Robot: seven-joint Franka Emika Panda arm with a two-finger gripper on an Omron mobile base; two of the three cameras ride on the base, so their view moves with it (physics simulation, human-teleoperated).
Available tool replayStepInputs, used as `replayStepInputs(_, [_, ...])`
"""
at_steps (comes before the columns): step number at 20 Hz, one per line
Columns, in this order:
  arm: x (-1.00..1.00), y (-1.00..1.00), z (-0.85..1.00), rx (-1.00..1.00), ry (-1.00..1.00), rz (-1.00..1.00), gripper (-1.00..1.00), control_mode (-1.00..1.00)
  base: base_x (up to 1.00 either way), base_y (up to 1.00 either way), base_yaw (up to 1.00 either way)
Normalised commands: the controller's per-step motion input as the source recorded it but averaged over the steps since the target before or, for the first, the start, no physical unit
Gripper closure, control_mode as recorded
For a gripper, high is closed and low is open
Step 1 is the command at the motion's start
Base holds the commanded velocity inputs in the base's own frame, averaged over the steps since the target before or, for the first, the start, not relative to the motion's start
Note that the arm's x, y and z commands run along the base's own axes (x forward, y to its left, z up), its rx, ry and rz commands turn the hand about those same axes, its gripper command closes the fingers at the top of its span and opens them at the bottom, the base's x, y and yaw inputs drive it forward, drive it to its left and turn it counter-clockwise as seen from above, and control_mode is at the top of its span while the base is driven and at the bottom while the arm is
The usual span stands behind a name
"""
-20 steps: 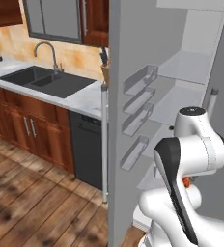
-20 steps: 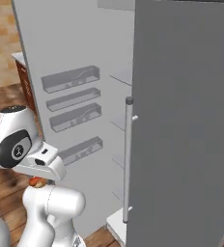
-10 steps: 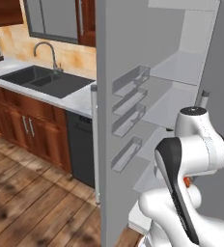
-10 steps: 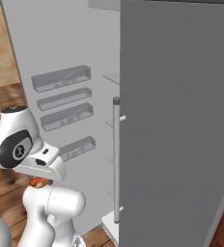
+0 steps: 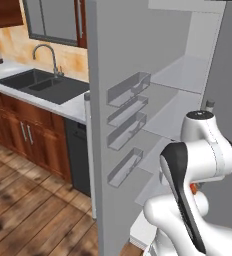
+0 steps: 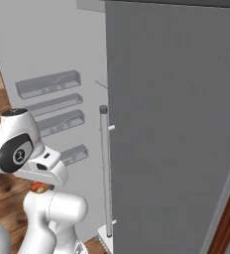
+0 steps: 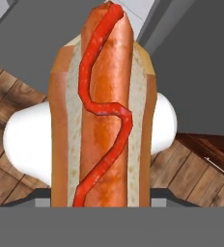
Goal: Store the hot dog in the freezer for long-term storage. Close the freezer door after placing the cooked food.
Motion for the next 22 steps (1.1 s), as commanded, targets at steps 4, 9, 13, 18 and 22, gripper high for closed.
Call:
replayStepInputs(4, [0.00, 0.00, 0.00, 0.00, 0.00, 0.00, 1.00, 1.00, 0.36, -0.14, 0.07])
replayStepInputs(9, [0.00, 0.00, 0.00, 0.00, 0.00, 0.00, 1.00, 1.00, 0.35, -0.04, 0.06])
replayStepInputs(13, [0.00, 0.00, 0.00, 0.00, 0.00, 0.00, 1.00, 1.00, 0.46, 0.00, 0.07])
replayStepInputs(18, [0.00, 0.00, 0.00, 0.00, 0.00, 0.00, 1.00, 1.00, 0.38, 0.00, 0.07])
replayStepInputs(22, [0.11, 0.00, 0.00, 0.00, 0.00, 0.02, 1.00, -1.00, 0.31, 0.00, 0.06])
